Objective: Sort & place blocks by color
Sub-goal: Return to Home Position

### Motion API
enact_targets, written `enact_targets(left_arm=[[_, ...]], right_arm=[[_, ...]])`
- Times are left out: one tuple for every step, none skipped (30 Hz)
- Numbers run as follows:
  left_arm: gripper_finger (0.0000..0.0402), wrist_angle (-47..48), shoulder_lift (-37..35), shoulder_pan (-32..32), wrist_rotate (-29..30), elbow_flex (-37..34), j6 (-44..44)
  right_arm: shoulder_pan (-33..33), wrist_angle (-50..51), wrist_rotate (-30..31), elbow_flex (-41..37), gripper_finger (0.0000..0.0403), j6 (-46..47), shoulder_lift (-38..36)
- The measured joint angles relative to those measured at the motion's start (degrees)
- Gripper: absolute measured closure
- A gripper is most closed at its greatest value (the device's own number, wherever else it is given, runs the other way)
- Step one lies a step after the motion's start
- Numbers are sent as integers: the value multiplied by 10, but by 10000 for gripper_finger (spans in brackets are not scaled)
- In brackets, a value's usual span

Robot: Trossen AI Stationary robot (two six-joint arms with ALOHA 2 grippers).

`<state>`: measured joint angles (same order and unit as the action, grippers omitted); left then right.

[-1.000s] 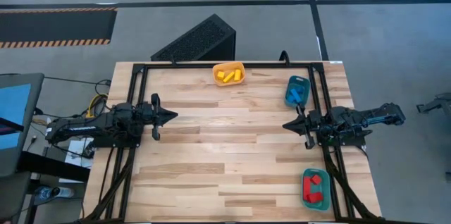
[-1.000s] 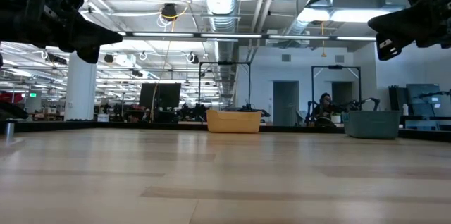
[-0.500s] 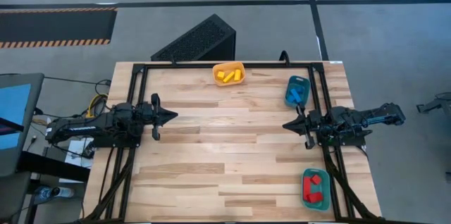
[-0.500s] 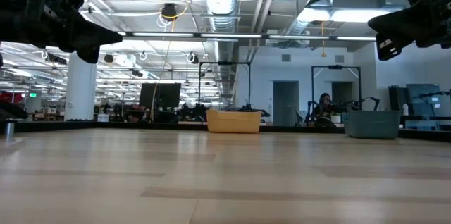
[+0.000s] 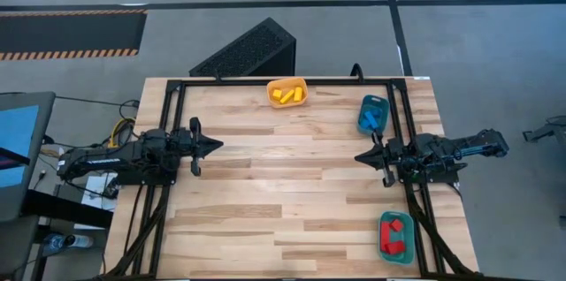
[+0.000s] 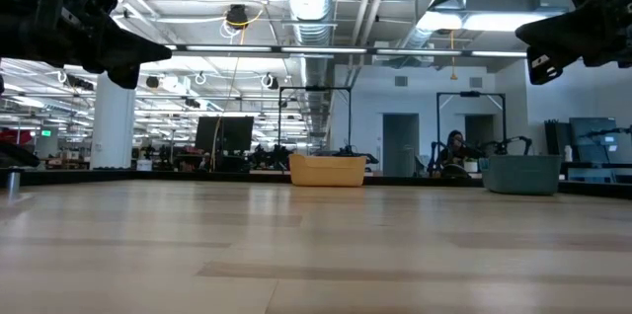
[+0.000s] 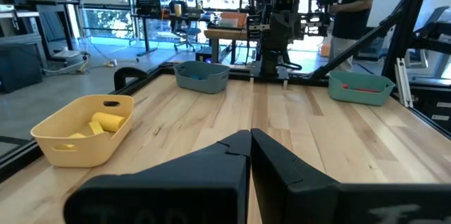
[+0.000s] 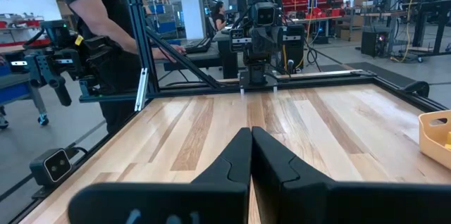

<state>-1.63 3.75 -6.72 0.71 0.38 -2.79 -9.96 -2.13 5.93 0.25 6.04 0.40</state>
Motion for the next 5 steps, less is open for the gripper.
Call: enact_targets(left_arm=[[400,0,0,0,0,0,0],[400,0,0,0,0,0,0],[400,0,0,0,0,0,0],[400,0,0,0,0,0,0],[400,0,0,0,0,0,0]], right_arm=[[0,0,0,0,377,0,0],[0,0,0,0,377,0,0],[0,0,0,0,377,0,0],[0,0,0,0,377,0,0],[0,0,0,0,377,0,0]])
